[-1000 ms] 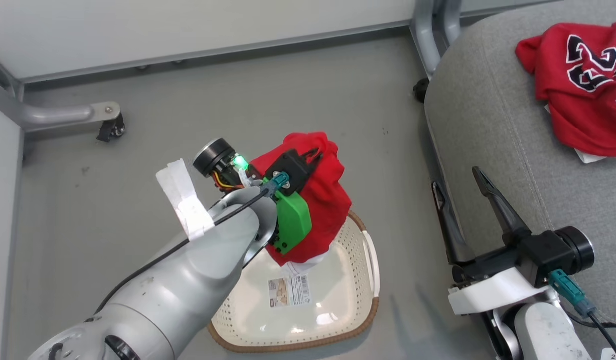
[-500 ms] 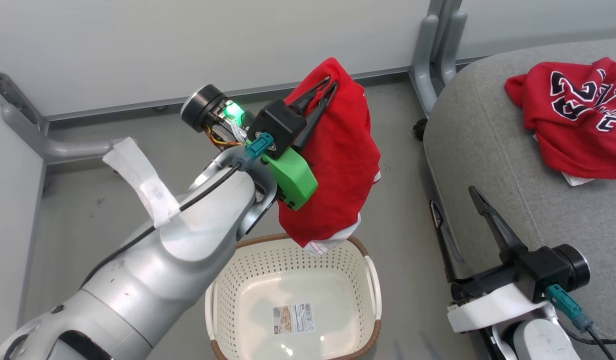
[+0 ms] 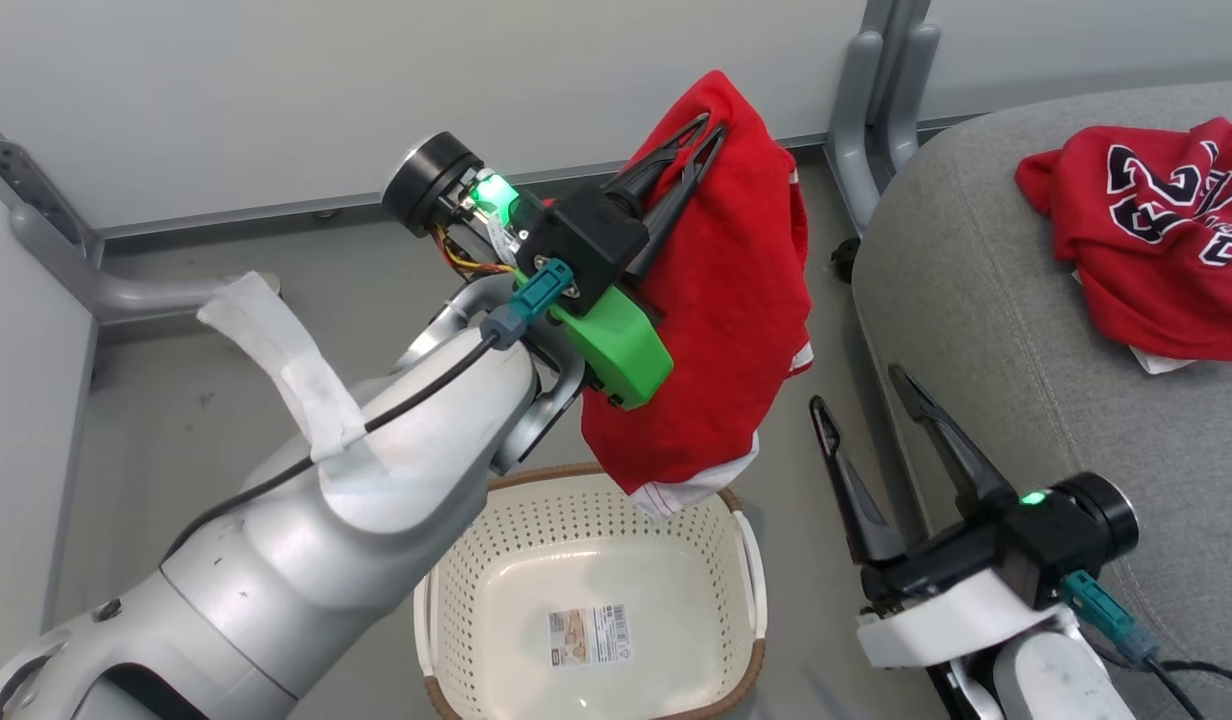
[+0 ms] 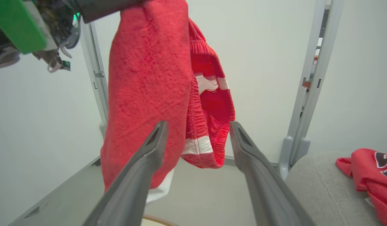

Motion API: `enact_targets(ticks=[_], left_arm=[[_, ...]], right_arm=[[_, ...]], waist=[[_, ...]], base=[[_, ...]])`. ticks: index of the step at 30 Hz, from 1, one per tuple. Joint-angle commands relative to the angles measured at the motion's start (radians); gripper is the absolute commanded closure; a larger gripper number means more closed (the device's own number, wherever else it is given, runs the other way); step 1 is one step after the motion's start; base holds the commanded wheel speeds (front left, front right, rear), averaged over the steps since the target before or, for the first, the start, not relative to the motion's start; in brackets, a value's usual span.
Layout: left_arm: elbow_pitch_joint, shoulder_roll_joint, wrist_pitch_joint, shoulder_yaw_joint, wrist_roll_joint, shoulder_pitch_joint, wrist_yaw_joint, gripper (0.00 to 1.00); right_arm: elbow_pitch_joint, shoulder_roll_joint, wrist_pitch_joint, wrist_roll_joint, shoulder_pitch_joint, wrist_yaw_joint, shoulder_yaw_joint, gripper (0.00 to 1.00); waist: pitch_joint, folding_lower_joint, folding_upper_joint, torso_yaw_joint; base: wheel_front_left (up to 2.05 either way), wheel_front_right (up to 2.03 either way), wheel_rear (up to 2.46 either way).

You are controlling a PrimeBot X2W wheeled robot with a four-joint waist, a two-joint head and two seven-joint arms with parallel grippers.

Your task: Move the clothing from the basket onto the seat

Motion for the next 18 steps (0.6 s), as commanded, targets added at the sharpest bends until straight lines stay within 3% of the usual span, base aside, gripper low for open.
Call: enact_targets(ticks=[1,8,18], left_arm=[[-0.011,0.0,0.002,-0.001,-0.001,0.008,0.009,1.0],[-0.043,-0.014,0.006,-0.019,0.002,0.011,0.014,1.0],[-0.083,-0.034,0.002,-0.04,0.006,0.005,0.011,1.0]], right_arm=[[-0.006,-0.003,-0.003,0.001,-0.034,-0.001,0.013,0.0],[0.038,-0.003,-0.003,-0.021,-0.168,-0.001,0.073,0.0],[0.235,-0.003,-0.003,-0.06,-0.295,-0.001,0.08,0.0]], waist=[[0.004,0.0001,0.0098,0.003],[0.017,0.0001,0.0098,0.016],[0.045,0.0001,0.0098,0.052]], base=[[0.0,0.0,0.0],[0.0,0.0,0.0],[0.0,0.0,0.0]])
